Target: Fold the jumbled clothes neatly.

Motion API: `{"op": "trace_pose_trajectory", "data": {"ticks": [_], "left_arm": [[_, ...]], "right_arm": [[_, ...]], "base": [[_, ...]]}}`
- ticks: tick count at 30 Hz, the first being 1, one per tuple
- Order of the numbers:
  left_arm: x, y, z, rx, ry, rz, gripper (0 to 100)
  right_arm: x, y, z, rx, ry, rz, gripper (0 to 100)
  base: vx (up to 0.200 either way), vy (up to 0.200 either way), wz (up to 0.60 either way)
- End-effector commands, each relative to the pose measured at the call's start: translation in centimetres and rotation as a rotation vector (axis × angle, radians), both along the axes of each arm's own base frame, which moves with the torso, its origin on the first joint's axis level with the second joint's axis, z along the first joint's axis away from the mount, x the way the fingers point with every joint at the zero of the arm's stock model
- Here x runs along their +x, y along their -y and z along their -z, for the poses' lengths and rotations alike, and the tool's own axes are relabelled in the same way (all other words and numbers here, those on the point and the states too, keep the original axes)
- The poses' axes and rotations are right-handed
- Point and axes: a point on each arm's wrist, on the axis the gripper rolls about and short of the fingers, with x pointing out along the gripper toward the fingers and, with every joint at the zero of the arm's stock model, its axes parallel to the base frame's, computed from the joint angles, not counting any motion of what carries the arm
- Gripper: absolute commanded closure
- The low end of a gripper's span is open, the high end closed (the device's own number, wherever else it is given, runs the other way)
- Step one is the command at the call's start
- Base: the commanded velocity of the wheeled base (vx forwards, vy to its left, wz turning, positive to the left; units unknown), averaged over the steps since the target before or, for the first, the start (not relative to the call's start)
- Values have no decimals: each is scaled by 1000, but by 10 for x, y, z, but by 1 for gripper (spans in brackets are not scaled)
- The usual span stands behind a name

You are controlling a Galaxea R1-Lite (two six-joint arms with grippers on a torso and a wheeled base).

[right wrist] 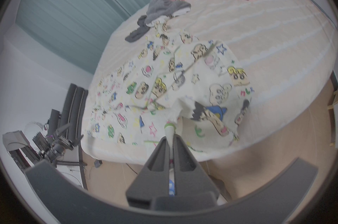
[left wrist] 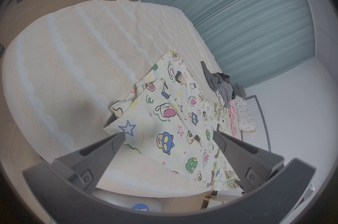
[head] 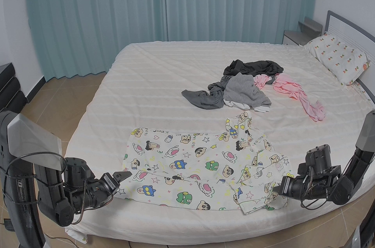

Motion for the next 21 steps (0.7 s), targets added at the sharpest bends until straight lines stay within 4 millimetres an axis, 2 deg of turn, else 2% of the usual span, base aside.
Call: {"op": "trace_pose_trajectory", "data": {"ticks": [1, 10, 11, 17, 18, 21], "left_arm": [[0, 0, 0, -1, -1, -1, 0], [0, 0, 0, 1, -1, -1, 0], [0, 0, 0, 1, -1, -1, 0], [0, 0, 0, 0, -1, -2, 0], [0, 0, 0, 0, -1, -2, 0], [0, 0, 0, 0, -1, -2, 0]], "right_arm": [[-1, -1, 3, -36, -49, -29, 100], [0, 0, 18, -57, -109, -27, 100], [0, 0, 20, -61, -118, -27, 0], [1, 2, 12, -62, -77, -33, 0], [0, 3, -8, -41, -4, -31, 0], [-3, -1, -32, -9, 95, -49, 0]], "base": [[0, 0, 0], [0, 0, 0], [0, 0, 0], [0, 0, 0], [0, 0, 0], [0, 0, 0]]}}
